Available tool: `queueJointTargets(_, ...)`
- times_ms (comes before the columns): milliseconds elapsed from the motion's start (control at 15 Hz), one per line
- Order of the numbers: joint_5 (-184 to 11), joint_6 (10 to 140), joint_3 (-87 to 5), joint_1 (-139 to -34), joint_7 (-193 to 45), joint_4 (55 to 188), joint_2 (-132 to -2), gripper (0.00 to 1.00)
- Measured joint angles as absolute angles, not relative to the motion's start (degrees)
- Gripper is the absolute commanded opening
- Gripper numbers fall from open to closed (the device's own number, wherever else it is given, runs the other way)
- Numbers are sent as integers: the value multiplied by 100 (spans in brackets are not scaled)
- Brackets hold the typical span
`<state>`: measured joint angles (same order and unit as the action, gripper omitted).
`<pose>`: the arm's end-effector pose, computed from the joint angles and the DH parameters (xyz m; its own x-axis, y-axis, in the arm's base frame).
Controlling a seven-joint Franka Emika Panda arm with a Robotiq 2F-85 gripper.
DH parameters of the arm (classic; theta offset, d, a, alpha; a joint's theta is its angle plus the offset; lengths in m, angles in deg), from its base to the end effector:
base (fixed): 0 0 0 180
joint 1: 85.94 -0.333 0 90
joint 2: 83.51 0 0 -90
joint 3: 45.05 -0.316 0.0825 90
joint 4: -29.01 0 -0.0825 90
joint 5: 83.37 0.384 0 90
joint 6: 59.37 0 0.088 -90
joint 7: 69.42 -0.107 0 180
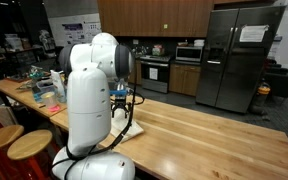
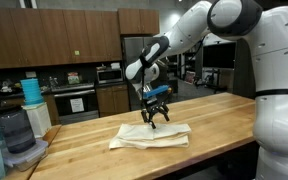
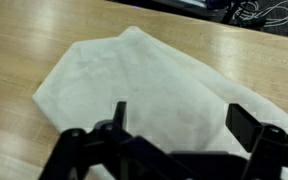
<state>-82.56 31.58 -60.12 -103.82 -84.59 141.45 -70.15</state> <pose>0.4408 0.2835 0.3297 0.7923 0.2348 -0.5631 0.3342 -0.9392 0.0785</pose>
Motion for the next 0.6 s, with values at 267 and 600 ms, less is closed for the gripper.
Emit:
queueJointTargets(267, -8189, 3144, -5965, -10382, -8458, 14006, -6709, 100)
queueJointTargets(600, -8178, 2910, -5944, -10386, -8483, 13658, -6337, 100)
